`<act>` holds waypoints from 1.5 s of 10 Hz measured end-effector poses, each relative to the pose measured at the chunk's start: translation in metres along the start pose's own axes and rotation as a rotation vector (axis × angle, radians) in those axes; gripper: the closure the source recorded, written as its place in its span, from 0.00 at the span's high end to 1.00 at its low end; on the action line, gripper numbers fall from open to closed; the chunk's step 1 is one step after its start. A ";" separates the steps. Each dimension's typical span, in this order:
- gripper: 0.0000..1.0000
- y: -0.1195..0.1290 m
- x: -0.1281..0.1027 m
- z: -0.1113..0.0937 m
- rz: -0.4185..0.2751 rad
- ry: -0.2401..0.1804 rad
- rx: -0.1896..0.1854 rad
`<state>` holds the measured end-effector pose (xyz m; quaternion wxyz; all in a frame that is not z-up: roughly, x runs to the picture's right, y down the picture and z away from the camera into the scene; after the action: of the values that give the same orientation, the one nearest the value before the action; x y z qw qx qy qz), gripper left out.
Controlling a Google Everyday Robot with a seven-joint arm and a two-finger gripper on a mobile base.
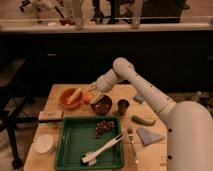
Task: Place apple in paper cup
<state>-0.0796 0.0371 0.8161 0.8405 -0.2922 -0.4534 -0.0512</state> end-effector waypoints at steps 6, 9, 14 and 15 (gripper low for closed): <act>0.00 -0.004 -0.019 0.022 -0.088 -0.019 -0.064; 0.00 -0.006 -0.060 0.053 -0.208 -0.057 -0.138; 0.00 0.014 -0.122 0.064 -0.399 -0.032 -0.209; 0.00 0.018 -0.127 0.066 -0.418 -0.019 -0.217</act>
<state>-0.1955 0.0643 0.7351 0.7710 -0.2811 -0.5037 -0.2699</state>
